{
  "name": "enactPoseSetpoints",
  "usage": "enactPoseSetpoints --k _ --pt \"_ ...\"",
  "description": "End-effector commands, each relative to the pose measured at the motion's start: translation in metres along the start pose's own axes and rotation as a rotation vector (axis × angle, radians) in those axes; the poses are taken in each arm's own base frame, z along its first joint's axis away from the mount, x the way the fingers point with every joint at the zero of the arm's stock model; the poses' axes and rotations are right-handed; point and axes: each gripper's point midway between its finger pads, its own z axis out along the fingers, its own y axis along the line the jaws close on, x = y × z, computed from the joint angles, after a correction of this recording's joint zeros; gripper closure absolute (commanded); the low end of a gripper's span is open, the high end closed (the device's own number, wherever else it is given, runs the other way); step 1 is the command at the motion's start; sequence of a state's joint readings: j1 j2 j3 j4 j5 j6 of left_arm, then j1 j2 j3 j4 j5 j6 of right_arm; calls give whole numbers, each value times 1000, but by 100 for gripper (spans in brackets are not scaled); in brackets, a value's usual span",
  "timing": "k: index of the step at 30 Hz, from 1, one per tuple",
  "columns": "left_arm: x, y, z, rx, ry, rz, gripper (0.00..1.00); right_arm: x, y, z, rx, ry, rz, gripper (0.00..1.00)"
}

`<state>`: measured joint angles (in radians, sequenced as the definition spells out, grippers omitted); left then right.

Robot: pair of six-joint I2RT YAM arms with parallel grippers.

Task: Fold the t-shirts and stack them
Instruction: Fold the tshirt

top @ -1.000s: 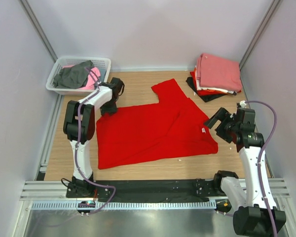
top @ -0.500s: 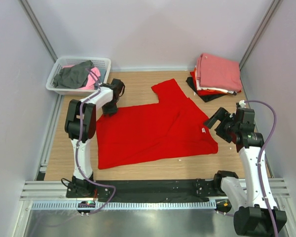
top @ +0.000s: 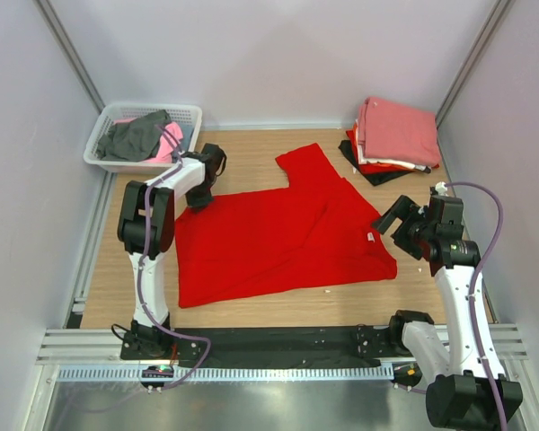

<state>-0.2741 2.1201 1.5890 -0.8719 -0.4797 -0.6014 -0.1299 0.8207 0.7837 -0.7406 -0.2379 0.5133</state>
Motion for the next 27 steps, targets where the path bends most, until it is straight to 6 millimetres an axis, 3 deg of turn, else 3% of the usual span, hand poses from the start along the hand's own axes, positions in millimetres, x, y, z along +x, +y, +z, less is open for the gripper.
enactPoseSetpoints --k 1,4,9,12,14,15,16,17,18,19,20,21,22,23,24,25,27 --pt "-17 9 -18 0 -52 -36 100 -16 9 -6 -19 -53 -39 9" --pt "-17 11 -27 14 -43 -36 100 -17 8 -5 -8 -61 -44 9" --pt "-11 26 -59 37 -14 -14 100 -16 13 0 -44 -43 -55 9" --pt "-1 37 -74 30 8 29 100 -18 29 8 -113 -14 -54 11" --pt "6 42 -83 40 13 54 100 -29 50 9 -154 -33 -79 11" --pt "9 45 -85 42 18 63 100 -31 55 19 -134 -13 -93 12" --pt "14 49 -86 40 25 79 100 -29 67 27 -108 -14 -147 11" --pt "15 53 -92 48 21 82 100 -42 89 24 -123 -42 -198 11" --pt "19 53 -96 60 29 87 100 -38 90 49 -66 21 -222 11" --pt "24 55 -95 63 39 108 100 -38 99 59 -48 34 -261 10" --pt "24 55 -97 75 32 108 100 -62 122 59 -71 -7 -284 10" --pt "24 58 -102 90 13 103 100 -68 129 73 -60 3 -293 10" --pt "26 57 -101 105 9 114 100 -69 129 102 -23 42 -305 10" --pt "29 56 -96 110 3 129 100 -94 150 109 -38 -13 -320 10" --pt "31 56 -96 114 -1 136 100 -103 159 121 -39 -22 -350 10" --pt "33 55 -96 128 1 139 100 -118 174 149 -39 -21 -366 10" --pt "36 51 -93 135 2 142 100 -132 177 175 29 -22 -418 10"
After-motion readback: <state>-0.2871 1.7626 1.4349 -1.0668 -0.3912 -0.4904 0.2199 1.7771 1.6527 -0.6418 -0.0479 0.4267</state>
